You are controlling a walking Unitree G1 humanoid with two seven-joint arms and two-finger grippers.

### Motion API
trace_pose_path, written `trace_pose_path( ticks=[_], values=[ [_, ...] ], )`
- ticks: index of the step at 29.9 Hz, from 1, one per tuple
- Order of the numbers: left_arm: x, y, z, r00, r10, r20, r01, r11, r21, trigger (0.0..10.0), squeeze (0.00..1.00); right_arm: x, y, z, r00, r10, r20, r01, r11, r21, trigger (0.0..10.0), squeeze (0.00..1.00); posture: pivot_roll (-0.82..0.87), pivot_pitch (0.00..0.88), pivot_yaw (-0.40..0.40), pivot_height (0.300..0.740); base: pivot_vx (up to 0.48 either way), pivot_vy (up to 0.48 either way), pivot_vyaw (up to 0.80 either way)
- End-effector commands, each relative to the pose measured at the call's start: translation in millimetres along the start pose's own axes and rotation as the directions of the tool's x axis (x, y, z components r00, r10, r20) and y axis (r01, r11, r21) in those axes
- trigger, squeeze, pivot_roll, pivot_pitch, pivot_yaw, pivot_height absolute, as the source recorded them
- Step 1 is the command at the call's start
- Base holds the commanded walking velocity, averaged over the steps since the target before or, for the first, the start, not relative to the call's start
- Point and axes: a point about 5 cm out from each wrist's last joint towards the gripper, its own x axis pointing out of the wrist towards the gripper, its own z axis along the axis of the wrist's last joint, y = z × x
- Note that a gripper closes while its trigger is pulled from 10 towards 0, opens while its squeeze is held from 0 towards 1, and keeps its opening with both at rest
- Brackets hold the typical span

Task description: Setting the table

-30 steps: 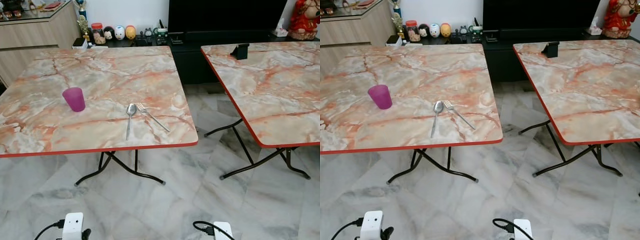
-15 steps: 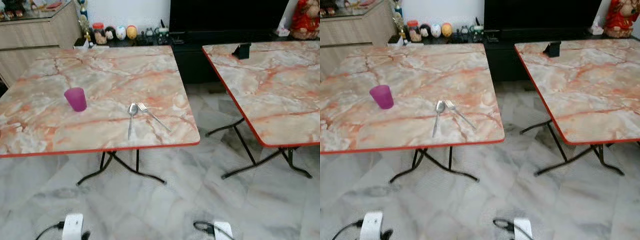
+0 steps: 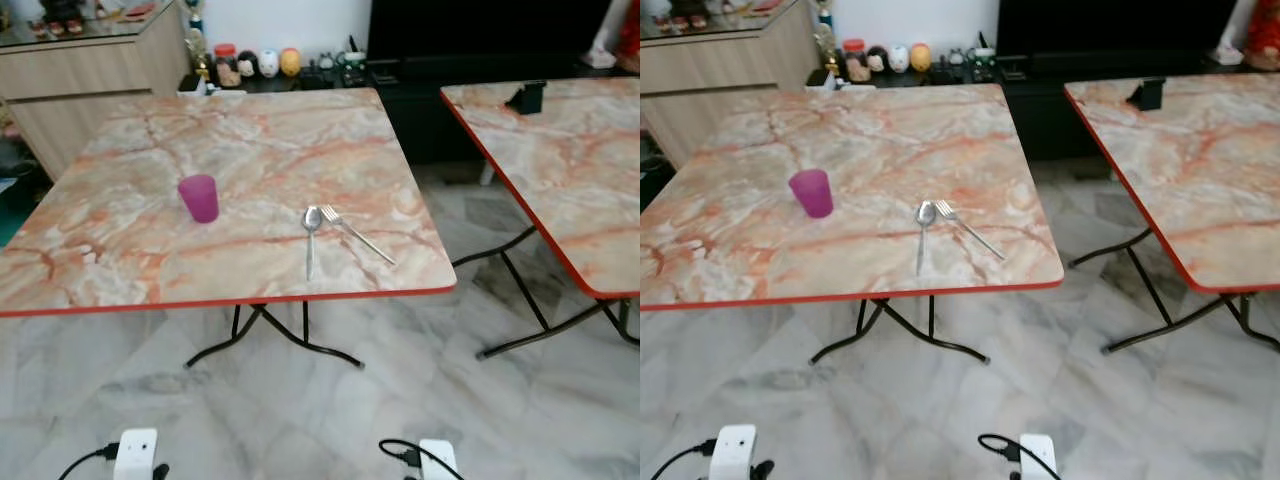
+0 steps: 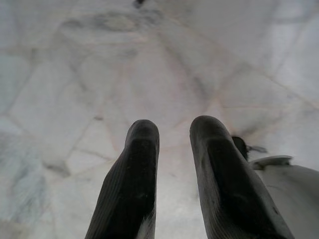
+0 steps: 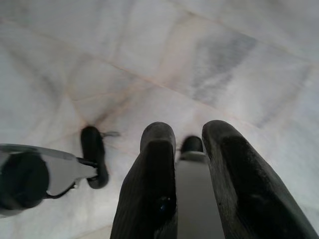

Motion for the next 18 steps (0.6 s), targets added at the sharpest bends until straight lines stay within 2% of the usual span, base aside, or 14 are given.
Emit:
trace_pose_path(
  ticks=[1,10,13,18],
  values=[
    [-1.4,-2.1,-7,0.999,-0.018,-0.032,0.019,1.0,0.014,10.0,0.0,0.2,-1.2,1,1.0,-0.008,-0.001,0.008,1.0,0.008,10.0,0.0,0.01,0.0,0.034,0.74,0.0,0.0,0.0],
    [-5.4,11.2,-18,0.997,0.006,-0.079,-0.005,1.0,0.007,10.0,0.0,0.3,-1.6,1,1.0,-0.008,0.001,0.008,1.0,0.008,10.0,0.0,0.02,0.0,0.031,0.74,0.0,0.0,0.0],
    [-7.7,16.8,-24,0.994,0.02,-0.106,-0.016,0.999,0.036,10.0,0.0,0.3,-1.4,1,1.0,-0.006,0.002,0.006,1.0,0.008,10.0,0.0,0.02,0.0,0.03,0.74,0.0,0.0,0.0],
    [-10.6,20.9,-30,0.991,0.026,-0.128,-0.022,0.999,0.036,10.0,0.0,0.3,-1.2,1,1.0,-0.004,0.003,0.004,1.0,-0.002,10.0,0.0,0.02,0.0,0.03,0.74,0.0,-0.414,0.0]
  ],
)
